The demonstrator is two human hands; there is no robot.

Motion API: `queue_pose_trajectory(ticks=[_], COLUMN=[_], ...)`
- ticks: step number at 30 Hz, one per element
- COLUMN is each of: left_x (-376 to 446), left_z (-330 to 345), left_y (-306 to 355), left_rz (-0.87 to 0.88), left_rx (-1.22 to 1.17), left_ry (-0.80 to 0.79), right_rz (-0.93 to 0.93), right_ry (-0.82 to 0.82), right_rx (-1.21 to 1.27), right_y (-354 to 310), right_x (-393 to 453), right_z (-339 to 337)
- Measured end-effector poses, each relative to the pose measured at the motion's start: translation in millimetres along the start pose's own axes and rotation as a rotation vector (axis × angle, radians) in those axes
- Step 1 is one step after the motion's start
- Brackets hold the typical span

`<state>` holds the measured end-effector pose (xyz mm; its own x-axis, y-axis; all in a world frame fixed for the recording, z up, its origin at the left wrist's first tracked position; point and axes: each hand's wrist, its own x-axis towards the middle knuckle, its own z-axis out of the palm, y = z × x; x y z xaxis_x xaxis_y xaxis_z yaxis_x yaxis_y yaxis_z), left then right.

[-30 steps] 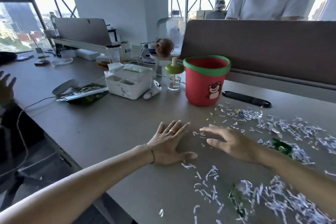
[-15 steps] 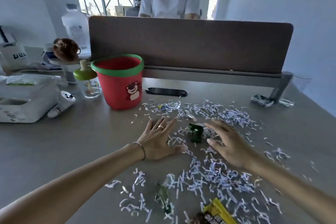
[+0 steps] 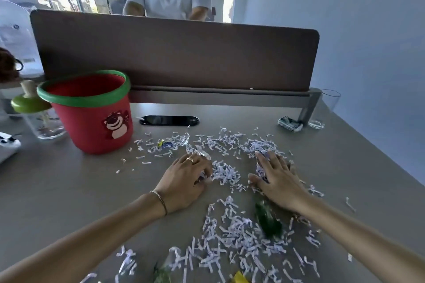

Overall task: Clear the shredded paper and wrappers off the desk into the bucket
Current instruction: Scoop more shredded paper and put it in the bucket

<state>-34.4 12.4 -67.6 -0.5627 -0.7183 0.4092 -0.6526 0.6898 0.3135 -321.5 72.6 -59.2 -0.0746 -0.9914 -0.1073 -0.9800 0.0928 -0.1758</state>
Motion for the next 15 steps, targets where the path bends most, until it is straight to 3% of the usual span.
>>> queue_pose_trajectory(ticks=[8,15], left_x=[-19,-9], left_z=[-23,-34], left_y=[-22,-58], left_rz=[-0.061,-0.442], left_rx=[0.049,0.167], left_ry=[0.055,-0.079], right_rz=[-0.108,-0.405], right_ry=[0.047,-0.019], right_rx=[0.127,0.038], right_y=[-32,-96], right_x=[71,67], right_z=[-4,8])
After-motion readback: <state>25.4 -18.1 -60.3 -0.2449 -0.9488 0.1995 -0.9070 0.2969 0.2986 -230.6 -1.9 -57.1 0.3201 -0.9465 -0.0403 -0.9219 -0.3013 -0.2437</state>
